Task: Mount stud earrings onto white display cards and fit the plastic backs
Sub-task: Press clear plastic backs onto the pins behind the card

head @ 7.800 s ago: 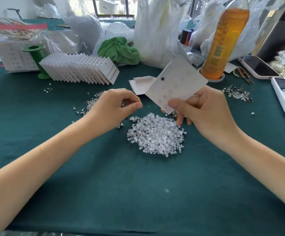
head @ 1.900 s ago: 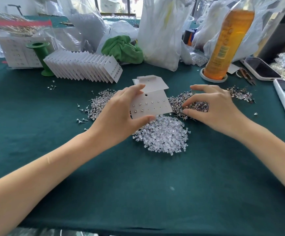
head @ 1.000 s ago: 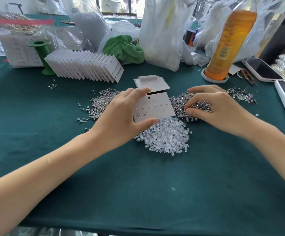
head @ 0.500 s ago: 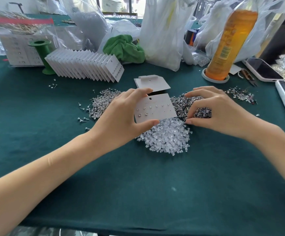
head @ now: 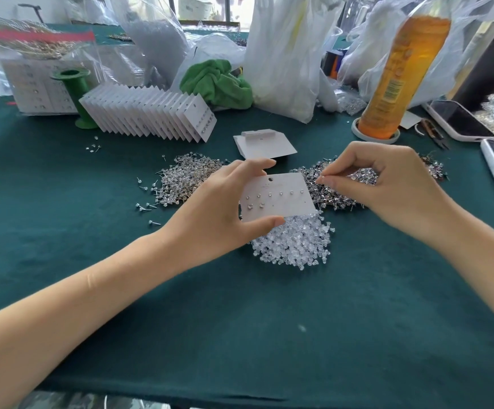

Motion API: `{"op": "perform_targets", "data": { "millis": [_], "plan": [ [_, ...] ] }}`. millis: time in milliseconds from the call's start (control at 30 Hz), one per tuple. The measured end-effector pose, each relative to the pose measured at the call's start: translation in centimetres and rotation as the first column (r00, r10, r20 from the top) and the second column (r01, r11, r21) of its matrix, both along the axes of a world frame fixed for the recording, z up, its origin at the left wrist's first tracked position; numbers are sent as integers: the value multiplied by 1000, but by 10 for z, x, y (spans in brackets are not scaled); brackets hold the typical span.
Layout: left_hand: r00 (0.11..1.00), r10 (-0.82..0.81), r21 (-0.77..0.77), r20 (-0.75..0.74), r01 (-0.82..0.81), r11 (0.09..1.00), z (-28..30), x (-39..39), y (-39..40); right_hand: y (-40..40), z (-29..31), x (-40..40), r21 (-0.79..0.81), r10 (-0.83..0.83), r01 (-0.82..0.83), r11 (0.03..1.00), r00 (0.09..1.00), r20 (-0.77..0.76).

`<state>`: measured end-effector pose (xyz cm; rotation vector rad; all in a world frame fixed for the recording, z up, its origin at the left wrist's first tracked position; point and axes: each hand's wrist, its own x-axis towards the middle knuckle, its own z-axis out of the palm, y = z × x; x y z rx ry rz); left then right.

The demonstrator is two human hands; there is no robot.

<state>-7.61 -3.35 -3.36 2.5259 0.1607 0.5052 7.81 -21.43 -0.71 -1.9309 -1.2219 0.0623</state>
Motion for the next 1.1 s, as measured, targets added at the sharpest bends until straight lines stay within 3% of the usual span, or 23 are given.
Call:
{"op": "perform_targets", "data": {
  "millis": [167,333,567,800,1100],
  "plan": [
    [999,-44,-5,-12,44,999,-3,1,-4,3,1,-10,59,58,-54,997,997,-60],
    [997,-75,1,-2,75,997,-4,0,-6,7,-7,-20,-13,72,-71,997,997,31],
    [993,-113,-14,34,113,993,-7,0,-9,13,-14,-32,4,118,-120,993,978,170],
    [994,-102,-39,41,104,994,-7,0,-10,13,-15,-36,51,141,-147,988,985,100],
    [996,-82,-59,42,85,995,-8,0,-9,10,-16,-33,41,201,-207,978,972,123]
  ]
}}
